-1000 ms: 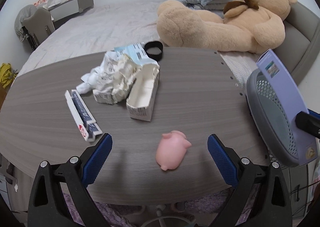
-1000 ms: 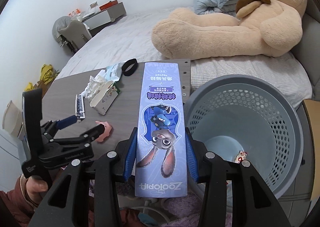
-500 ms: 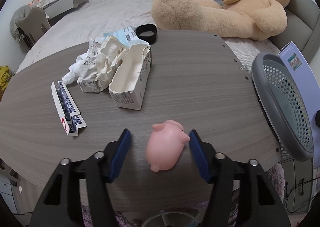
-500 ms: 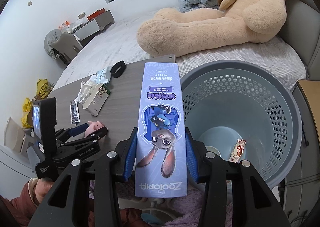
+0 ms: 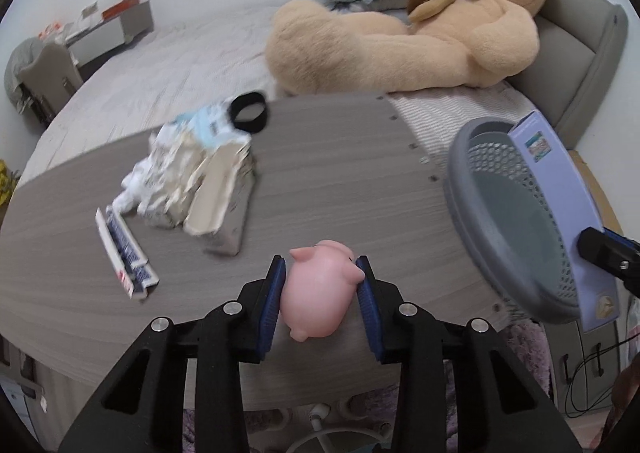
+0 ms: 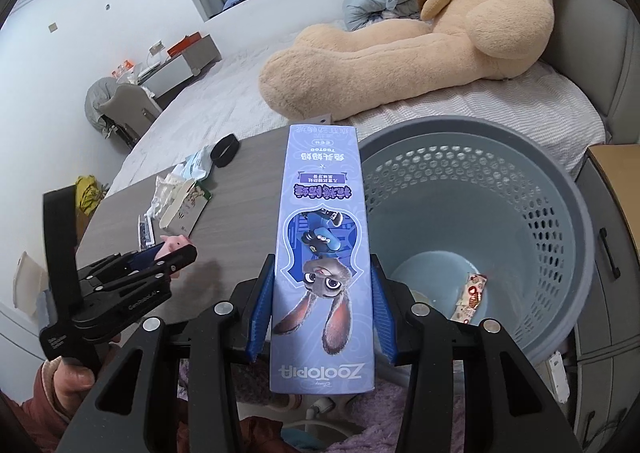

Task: Collect trash
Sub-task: 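Carry the blue box and pink pig over the wastebasket, then open both tools to drop box and pig into the wastebasket, then withdraw both tools from the wastebasket toward the table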

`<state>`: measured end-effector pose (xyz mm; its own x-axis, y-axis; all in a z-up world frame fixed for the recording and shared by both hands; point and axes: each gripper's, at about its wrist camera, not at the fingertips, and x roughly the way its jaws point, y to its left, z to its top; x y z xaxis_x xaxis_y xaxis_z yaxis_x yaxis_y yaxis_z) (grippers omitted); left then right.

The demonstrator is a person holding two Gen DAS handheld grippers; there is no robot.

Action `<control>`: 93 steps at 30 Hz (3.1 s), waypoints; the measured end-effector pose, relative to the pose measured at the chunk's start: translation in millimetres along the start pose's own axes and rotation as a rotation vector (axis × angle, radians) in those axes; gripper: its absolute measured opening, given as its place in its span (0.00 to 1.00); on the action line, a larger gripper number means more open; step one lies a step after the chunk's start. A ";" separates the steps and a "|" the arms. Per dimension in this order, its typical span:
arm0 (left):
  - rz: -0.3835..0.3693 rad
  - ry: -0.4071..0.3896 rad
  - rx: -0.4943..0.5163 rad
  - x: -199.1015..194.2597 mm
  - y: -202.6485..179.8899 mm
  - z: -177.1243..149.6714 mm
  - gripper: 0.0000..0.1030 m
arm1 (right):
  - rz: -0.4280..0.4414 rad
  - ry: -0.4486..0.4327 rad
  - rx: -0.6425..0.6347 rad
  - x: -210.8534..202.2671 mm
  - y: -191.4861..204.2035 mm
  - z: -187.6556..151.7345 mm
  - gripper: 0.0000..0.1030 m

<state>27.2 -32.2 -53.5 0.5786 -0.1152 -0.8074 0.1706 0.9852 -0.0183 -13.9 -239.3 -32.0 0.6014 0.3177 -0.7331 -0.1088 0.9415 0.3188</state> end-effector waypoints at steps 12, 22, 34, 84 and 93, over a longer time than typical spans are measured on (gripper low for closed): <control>-0.145 -0.071 0.173 -10.4 -107.9 47.5 0.34 | -0.131 -0.070 0.113 -36.4 -75.3 1.6 0.41; -0.168 -0.038 0.232 12.9 -165.1 60.9 0.35 | -0.147 -0.041 0.164 -27.9 -107.1 0.2 0.41; -0.156 0.000 0.224 28.3 -172.9 62.0 0.36 | -0.128 0.001 0.159 -15.1 -119.0 3.8 0.41; -0.109 -0.068 0.109 -2.9 -124.9 55.0 0.85 | -0.166 -0.017 0.120 -20.3 -90.9 -4.9 0.54; -0.101 -0.087 0.065 -12.6 -99.1 49.5 0.86 | -0.159 -0.028 0.080 -19.4 -66.7 -4.7 0.58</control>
<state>42.5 -134.7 -12.4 0.6221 -0.2267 -0.7494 0.2814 0.9580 -0.0562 -22.0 -307.8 -41.9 0.6281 0.1616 -0.7612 0.0520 0.9673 0.2484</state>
